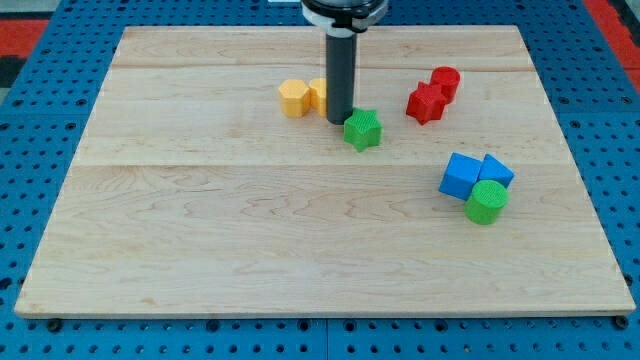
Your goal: Move the green star slightly down
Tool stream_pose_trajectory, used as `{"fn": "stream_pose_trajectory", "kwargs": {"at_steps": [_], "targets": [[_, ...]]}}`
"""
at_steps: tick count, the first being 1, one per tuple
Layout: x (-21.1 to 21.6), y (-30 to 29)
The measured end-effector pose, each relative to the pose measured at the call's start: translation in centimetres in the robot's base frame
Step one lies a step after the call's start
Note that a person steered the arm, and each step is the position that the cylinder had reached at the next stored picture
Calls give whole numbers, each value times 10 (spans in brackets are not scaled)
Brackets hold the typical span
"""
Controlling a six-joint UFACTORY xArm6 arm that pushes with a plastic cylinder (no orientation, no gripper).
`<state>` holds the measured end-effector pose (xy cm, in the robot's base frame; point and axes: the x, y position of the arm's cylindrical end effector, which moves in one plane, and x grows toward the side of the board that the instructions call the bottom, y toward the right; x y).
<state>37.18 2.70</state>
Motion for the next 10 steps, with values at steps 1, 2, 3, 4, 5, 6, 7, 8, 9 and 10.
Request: {"fn": "stream_pose_trajectory", "kwargs": {"at_steps": [1,2,3,4,5,6,7,8,9,10], "targets": [[1,10],[13,10],[24,12],[14,13],[-12,16],[-15,47],[-8,60],[14,58],[44,53],[60,39]]}}
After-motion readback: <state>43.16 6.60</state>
